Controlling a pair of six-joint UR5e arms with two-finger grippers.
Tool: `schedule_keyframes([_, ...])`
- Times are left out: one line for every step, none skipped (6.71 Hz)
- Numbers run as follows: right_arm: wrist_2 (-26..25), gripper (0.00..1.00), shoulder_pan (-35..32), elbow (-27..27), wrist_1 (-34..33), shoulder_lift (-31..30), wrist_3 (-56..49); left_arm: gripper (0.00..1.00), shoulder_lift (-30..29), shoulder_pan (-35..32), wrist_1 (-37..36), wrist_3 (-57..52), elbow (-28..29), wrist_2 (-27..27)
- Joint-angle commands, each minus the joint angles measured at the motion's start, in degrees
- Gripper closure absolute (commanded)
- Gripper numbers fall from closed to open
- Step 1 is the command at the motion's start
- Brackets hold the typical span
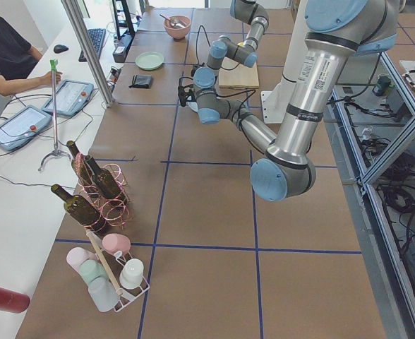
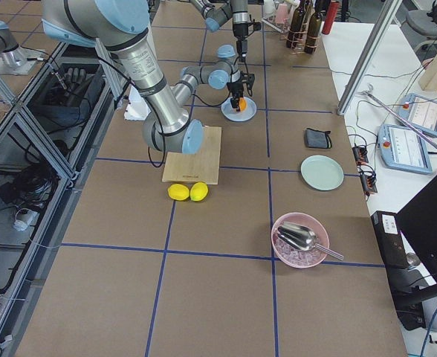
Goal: Pick orange to plate
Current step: 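Lower the orange onto the plate and open the right gripper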
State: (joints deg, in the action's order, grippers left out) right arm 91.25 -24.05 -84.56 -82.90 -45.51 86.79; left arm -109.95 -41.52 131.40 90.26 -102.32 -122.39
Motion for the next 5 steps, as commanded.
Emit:
schedule_keyframes([-0.02, 0.68, 0.23, 1.41, 0.11, 0.16, -0.13, 0.33, 0.00, 0.03, 0.00, 0.00, 0.02, 0.05])
schedule_keyframes([0.33, 0.01, 0.23, 1.24, 0.20, 0.16, -0.39, 0.33, 0.00, 0.03, 0.00, 0.00, 0.02, 0.14])
schedule_keyframes([0.42, 0.00, -0.03, 0.72, 0.20, 0.51, -1.00, 0.33, 0.00, 0.03, 0.00, 0.00, 0.02, 0.14])
schedule_keyframes([0.85, 0.00, -0.90, -1.64, 0.20, 0.34, -1.01, 0.33, 0.00, 0.03, 0.00, 0.00, 0.02, 0.05])
schedule_keyframes([4.34, 0.00, -2.83, -6.54, -0.41, -1.84, -1.01, 0.33, 0.09, -0.23, 0.09, 0.00, -0.07, -0.21])
